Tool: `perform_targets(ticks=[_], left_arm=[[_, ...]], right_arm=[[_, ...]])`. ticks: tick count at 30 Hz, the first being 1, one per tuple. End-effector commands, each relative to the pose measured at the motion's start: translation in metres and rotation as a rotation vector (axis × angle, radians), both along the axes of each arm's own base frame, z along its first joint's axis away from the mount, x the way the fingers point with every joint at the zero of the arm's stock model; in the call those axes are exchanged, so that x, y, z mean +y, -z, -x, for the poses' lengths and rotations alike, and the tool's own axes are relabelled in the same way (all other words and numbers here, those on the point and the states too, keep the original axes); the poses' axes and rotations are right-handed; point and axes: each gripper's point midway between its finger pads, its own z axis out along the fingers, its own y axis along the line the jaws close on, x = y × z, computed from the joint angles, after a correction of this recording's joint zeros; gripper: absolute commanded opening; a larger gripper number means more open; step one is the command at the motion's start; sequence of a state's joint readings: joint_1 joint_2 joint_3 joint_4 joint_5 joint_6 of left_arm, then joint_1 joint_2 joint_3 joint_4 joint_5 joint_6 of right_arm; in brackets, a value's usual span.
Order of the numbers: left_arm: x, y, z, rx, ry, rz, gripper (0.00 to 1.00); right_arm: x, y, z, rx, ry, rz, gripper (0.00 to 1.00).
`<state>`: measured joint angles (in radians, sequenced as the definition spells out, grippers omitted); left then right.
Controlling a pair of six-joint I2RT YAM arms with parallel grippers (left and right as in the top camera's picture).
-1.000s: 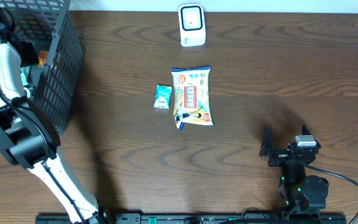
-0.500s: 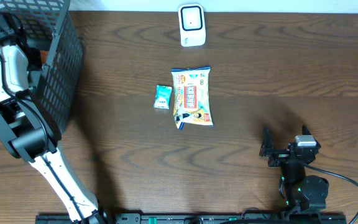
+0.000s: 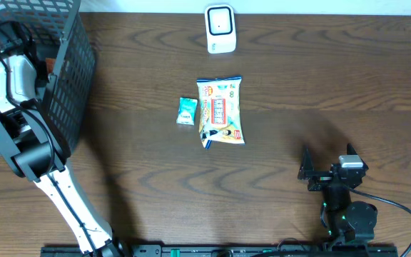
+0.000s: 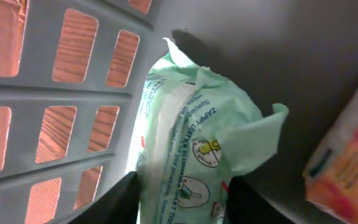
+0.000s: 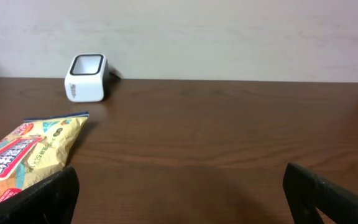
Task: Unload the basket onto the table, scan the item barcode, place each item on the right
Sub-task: 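Reach into the basket and grasp the light-green wrapped item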
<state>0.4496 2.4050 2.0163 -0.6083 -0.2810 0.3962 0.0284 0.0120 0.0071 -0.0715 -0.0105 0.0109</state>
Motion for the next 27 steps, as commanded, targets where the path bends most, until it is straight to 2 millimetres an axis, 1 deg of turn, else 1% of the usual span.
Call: perform_targets(ticks=[1, 3, 4, 5, 7, 9, 12, 14, 15, 16, 17, 21, 23, 24, 26, 27], left_arm=[[-0.002, 0.028, 0.012, 0.065, -0.004, 0.029, 0.32], [-0.003, 0.026, 0.014, 0.068, -0.011, 0.034, 0.23], [-0.004, 0.025, 0.015, 0.067, -0.019, 0.039, 0.14], [-0.005, 0.022, 0.016, 0.061, -0.032, 0.043, 0.08], [-0.006, 0.014, 0.018, 0.041, -0.067, 0.052, 0.08], [-0.006, -0.001, 0.019, 0.000, -0.115, 0.059, 0.08], [-0.007, -0.038, 0.019, -0.105, -0.212, 0.068, 0.07], [-0.008, -0.068, 0.021, -0.190, -0.277, 0.075, 0.07], [-0.010, -0.091, 0.023, -0.241, -0.307, 0.077, 0.08], [-0.011, -0.104, 0.025, -0.267, -0.316, 0.077, 0.08], [-0.015, -0.135, 0.028, -0.332, -0.329, 0.072, 0.08], [-0.026, -0.211, 0.040, -0.501, -0.349, 0.057, 0.08], [-0.038, -0.249, 0.048, -0.585, -0.332, 0.072, 0.07], [-0.048, -0.263, 0.051, -0.615, -0.306, 0.095, 0.07], [-0.074, -0.291, 0.055, -0.679, -0.222, 0.186, 0.08], [-0.113, -0.318, 0.059, -0.747, -0.107, 0.341, 0.08]], right_arm=[[0.000, 0.001, 0.000, 0.000, 0.001, 0.008, 0.99], [0.000, 0.001, 0.000, 0.000, 0.001, 0.008, 0.99], [0.000, 0.001, 0.000, 0.000, 0.001, 0.008, 0.99], [0.000, 0.001, 0.000, 0.000, 0.001, 0.008, 0.99], [0.000, 0.001, 0.000, 0.000, 0.001, 0.008, 0.99], [0.000, 0.001, 0.000, 0.000, 0.001, 0.008, 0.99], [0.000, 0.001, 0.000, 0.000, 0.001, 0.008, 0.99], [0.000, 0.001, 0.000, 0.000, 0.001, 0.008, 0.99], [0.000, 0.001, 0.000, 0.000, 0.001, 0.008, 0.99], [0.000, 0.001, 0.000, 0.000, 0.001, 0.008, 0.99], [0.000, 0.001, 0.000, 0.000, 0.000, 0.008, 0.99], [0.000, 0.001, 0.000, 0.000, 0.001, 0.008, 0.99], [0.000, 0.001, 0.000, 0.000, 0.001, 0.008, 0.99], [0.000, 0.001, 0.000, 0.000, 0.001, 0.008, 0.99], [0.000, 0.001, 0.000, 0.000, 0.001, 0.008, 0.99], [0.000, 0.001, 0.000, 0.000, 0.001, 0.008, 0.99]])
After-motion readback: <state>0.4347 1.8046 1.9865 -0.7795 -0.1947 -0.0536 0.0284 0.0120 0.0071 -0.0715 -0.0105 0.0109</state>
